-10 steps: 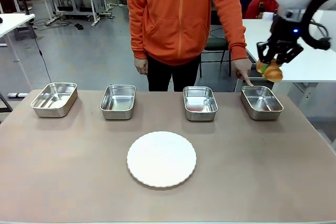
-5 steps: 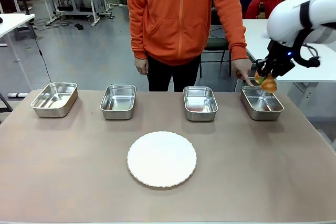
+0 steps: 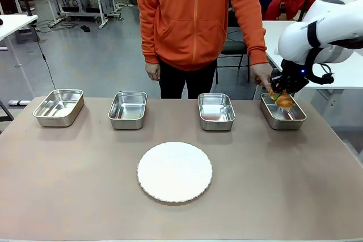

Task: Place the bread in the container.
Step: Place the Butter Roll into the Airtight Container indicated by the human.

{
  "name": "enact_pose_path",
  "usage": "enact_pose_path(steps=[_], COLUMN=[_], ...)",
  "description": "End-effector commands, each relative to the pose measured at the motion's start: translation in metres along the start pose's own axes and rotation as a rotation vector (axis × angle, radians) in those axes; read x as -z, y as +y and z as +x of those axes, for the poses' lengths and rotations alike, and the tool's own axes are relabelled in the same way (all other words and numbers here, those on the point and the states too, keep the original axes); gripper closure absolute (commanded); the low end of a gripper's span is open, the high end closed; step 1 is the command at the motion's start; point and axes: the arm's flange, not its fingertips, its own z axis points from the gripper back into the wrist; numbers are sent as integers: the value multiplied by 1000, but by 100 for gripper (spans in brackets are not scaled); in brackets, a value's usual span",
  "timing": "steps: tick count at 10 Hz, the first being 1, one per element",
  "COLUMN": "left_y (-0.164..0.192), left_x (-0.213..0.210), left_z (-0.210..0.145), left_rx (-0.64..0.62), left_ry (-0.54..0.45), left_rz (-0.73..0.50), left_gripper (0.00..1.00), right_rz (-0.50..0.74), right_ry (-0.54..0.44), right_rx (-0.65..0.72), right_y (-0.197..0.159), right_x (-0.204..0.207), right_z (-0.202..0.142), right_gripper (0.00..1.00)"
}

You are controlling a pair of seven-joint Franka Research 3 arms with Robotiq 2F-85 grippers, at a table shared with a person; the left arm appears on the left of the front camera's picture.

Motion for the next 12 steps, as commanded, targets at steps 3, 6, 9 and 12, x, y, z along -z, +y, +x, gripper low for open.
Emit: enact_pose_path(steps=[3, 6, 9, 12], left_y=[-1, -1, -1, -1], left_x=[0, 0, 0, 0], left_z=[1, 1, 1, 1], left_rx=[14, 14, 14, 14], left_ry=[-17, -17, -17, -17], left_rz=[-5, -5, -5, -5], left_gripper=[0, 0, 0, 0], right_rz=[-25, -35, -90, -46], right_ry=[-54, -60, -108, -67], right_rx=[-32, -35, -29, -28], right_y=[-15, -14, -12, -11], right_x=[-8, -10, -24, -18], right_z=[-1, -3, -11, 3], right_gripper=[0, 0, 0, 0])
